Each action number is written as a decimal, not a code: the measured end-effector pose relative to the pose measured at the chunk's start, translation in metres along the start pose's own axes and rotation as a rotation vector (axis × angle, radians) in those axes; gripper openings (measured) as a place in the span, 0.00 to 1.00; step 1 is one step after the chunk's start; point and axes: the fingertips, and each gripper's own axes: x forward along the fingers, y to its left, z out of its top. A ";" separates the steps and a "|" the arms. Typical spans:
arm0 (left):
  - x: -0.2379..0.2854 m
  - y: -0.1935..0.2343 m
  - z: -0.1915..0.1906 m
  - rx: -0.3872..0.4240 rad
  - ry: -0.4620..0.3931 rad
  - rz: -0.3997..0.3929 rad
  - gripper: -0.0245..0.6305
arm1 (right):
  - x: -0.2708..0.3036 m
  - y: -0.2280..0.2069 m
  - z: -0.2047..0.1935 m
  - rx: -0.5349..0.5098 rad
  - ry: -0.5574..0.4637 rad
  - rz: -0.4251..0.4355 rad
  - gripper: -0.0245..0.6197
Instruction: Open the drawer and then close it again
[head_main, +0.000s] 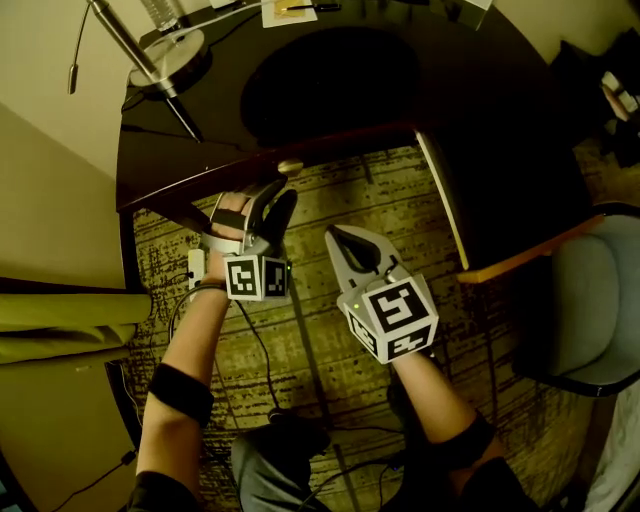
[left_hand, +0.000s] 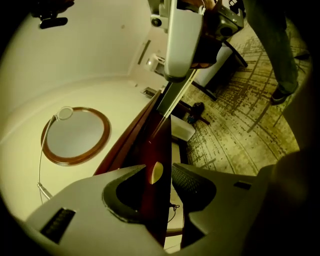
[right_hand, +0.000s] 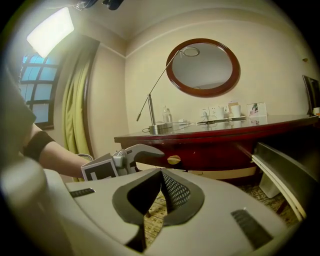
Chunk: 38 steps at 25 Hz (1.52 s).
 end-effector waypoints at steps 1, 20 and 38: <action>0.002 -0.001 -0.001 0.006 0.000 0.002 0.28 | 0.002 0.001 -0.003 0.001 -0.003 0.002 0.04; 0.032 -0.002 -0.005 0.143 0.050 0.114 0.14 | 0.000 -0.014 -0.028 0.058 -0.025 -0.028 0.04; 0.013 -0.012 0.011 0.169 0.054 0.139 0.13 | -0.015 -0.012 -0.044 0.059 0.023 -0.034 0.04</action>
